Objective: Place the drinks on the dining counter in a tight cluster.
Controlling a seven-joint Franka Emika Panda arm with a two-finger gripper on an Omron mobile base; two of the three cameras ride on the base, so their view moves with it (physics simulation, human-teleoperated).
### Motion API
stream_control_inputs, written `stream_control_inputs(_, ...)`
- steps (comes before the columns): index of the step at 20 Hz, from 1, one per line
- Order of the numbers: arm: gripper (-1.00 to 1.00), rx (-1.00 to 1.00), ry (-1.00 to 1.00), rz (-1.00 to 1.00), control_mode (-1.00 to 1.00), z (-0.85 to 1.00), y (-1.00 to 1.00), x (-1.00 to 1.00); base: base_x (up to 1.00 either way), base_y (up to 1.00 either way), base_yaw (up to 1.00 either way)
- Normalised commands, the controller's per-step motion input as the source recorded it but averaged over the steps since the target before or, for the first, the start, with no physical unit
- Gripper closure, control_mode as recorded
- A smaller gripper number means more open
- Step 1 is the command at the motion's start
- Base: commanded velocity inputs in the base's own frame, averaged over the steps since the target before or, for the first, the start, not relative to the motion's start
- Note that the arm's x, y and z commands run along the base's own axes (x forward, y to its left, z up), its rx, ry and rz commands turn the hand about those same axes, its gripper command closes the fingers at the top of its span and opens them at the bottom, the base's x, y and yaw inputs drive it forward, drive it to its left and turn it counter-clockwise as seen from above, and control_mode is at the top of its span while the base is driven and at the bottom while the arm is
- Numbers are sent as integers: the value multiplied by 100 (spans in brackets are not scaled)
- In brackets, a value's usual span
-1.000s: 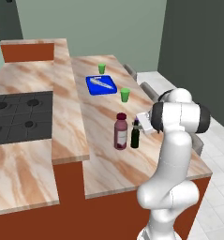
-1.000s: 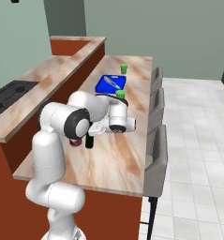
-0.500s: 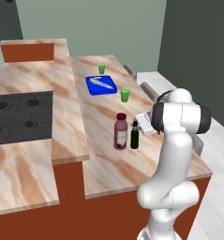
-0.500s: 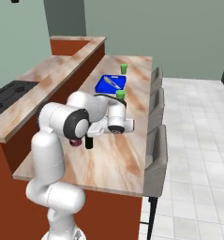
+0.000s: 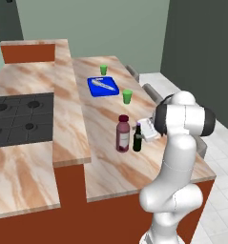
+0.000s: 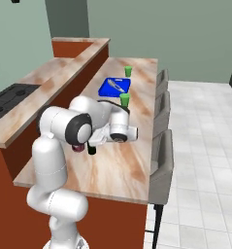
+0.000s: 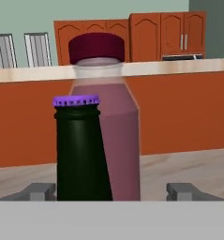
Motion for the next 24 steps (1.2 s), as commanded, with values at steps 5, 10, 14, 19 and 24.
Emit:
stream_control_inputs(5, -100, 0, -7, 0, -100, -2, -9, -3, 0, 0, 0)
stream_control_inputs(10, -100, 0, -5, 0, -100, 0, -3, 0, 0, 0, 0)
stream_control_inputs(14, -100, 0, -4, 0, -100, 3, -1, -6, 0, 0, 0)
stream_control_inputs(19, -100, 0, 0, 0, -100, 3, -9, -12, 0, 0, 0)
stream_control_inputs(24, -100, 0, 0, -1, -100, 6, -12, -3, 0, 0, 0)
